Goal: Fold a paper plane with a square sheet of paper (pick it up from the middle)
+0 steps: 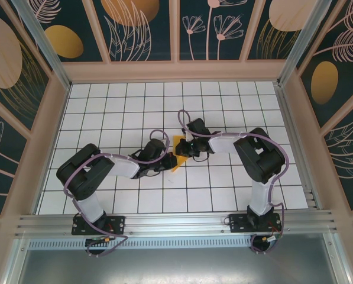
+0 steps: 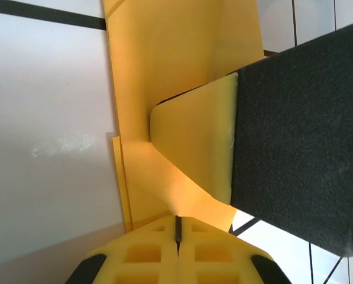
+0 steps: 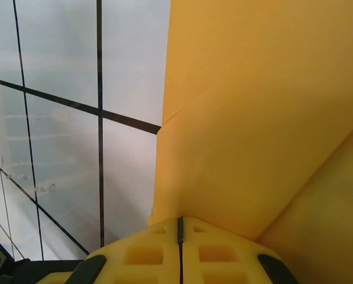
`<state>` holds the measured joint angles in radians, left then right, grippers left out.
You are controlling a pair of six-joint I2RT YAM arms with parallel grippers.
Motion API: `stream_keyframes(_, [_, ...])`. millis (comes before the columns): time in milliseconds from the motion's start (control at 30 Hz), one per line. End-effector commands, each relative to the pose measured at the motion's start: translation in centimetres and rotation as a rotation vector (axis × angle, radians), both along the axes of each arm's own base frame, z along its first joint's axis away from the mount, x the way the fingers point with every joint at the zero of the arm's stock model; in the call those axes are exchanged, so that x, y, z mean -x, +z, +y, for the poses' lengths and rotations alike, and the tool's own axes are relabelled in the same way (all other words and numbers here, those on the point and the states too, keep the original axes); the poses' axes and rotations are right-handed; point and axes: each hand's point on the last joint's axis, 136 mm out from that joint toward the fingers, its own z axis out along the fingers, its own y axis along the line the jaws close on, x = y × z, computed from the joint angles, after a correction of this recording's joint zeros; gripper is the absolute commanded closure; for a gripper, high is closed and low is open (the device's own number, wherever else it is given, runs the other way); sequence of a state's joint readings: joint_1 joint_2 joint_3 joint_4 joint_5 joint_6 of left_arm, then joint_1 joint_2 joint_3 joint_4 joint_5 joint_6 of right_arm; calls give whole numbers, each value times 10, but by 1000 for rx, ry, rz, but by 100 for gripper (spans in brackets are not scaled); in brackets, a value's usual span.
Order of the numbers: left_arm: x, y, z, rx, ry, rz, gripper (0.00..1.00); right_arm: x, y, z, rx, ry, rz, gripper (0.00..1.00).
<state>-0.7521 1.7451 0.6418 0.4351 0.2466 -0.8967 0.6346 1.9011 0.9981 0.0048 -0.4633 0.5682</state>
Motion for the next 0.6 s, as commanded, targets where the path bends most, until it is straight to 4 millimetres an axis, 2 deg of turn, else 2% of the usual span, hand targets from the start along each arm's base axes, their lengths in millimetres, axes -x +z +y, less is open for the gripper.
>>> stream_keyframes(0, [13, -3, 4, -18, -11, 59, 93, 11, -31, -13, 62, -18, 70, 91])
stream_keyframes(33, [13, 8, 1, 7, -19, 43, 92, 11, -33, -14, 66, -19, 72, 91])
stream_keyframes(167, [23, 11, -1, 40, -53, 68, 89, 12, -37, -15, 76, -19, 80, 91])
stream_keyframes(567, [33, -8, 4, -3, -56, 117, 88, 12, -43, -17, 90, -19, 90, 91])
